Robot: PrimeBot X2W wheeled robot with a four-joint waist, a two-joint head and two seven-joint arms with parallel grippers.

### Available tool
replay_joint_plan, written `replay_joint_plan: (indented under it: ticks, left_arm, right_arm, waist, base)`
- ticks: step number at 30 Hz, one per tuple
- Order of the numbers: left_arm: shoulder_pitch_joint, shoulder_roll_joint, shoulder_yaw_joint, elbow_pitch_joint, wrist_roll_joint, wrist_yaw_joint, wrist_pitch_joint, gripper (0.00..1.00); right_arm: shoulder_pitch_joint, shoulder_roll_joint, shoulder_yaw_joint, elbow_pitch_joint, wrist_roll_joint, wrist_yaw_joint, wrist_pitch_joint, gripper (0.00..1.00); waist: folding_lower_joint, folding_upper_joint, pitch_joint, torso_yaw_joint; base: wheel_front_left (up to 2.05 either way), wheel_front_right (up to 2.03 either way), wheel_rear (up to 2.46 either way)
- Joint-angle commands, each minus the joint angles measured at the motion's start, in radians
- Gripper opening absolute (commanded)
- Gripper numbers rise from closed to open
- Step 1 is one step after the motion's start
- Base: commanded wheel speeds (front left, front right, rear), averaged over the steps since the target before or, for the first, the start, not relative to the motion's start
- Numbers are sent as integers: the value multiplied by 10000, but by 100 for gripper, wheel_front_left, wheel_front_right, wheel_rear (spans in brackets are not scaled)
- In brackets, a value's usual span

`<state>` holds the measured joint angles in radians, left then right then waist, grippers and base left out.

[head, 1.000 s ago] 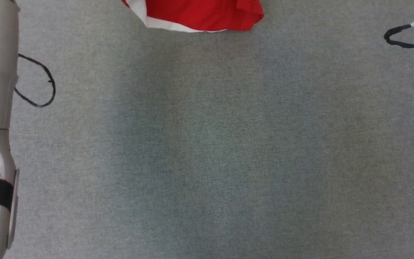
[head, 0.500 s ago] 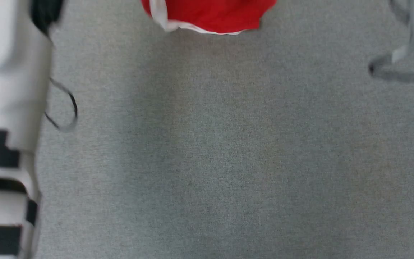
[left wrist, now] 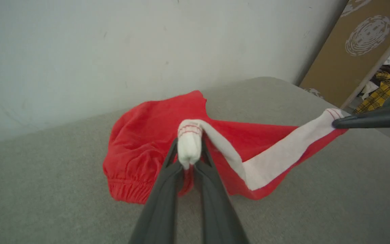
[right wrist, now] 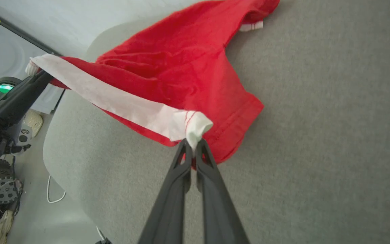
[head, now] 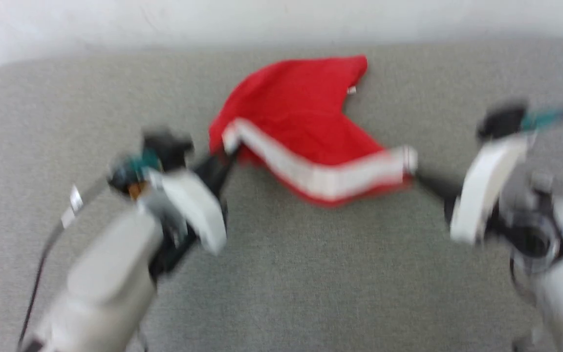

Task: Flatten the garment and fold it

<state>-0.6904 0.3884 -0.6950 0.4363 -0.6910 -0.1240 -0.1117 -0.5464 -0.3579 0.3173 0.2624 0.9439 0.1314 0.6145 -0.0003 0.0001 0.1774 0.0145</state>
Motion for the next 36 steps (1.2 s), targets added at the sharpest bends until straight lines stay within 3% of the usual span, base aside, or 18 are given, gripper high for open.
replay_joint_plan:
  ticks: [1, 6, 13, 20, 23, 31, 36]
  left_arm:
    - [410, 84, -132, -143, -201, -64, 86, 0]
    - [2742, 323, -889, -634, -1280, -3, 1034, 0]
    - [4527, 598, -851, -1301, -2211, 1083, 1938, 0]
    - [5673, 1202, -628, -2292, -3035, 1989, 2884, 0]
    - [5936, 1392, -354, -2878, -3226, 2232, 2748, 0]
    - [5649, 1506, 337, -4151, -3644, 2055, 2346, 0]
    - [4502, 1677, 558, -4434, -3873, 1616, 2981, 0]
  right_arm:
    - [449, -44, -81, -92, 68, -7, 133, 0]
    - [3333, -239, -254, -530, -319, -7, 1230, 0]
    - [5708, -312, -744, -1162, -855, -7, 2580, 0]
    - [6985, -109, -1431, -2016, -1073, -7, 4068, 0]
    - [7118, 134, -1804, -2486, -1287, -7, 4298, 0]
    - [6360, 527, -2201, -3687, -1452, -7, 4553, 0]
    - [4918, 438, -2387, -4074, -1334, -7, 4944, 0]
  waist:
    - [3, -1, -596, 179]
    - [3, -1, -1098, 203]
    - [3, -1, -1334, 221]
    - [3, -1, -1471, 148]
    - [3, -1, -1494, 135]
    - [3, -1, -1297, 175]
    - [3, -1, -797, 154]
  base:
    - [0, 0, 0]
    - [0, 0, 0]
    - [0, 0, 0]
    - [0, 0, 0]
    - [0, 0, 0]
    - [0, 0, 0]
    - [0, 0, 0]
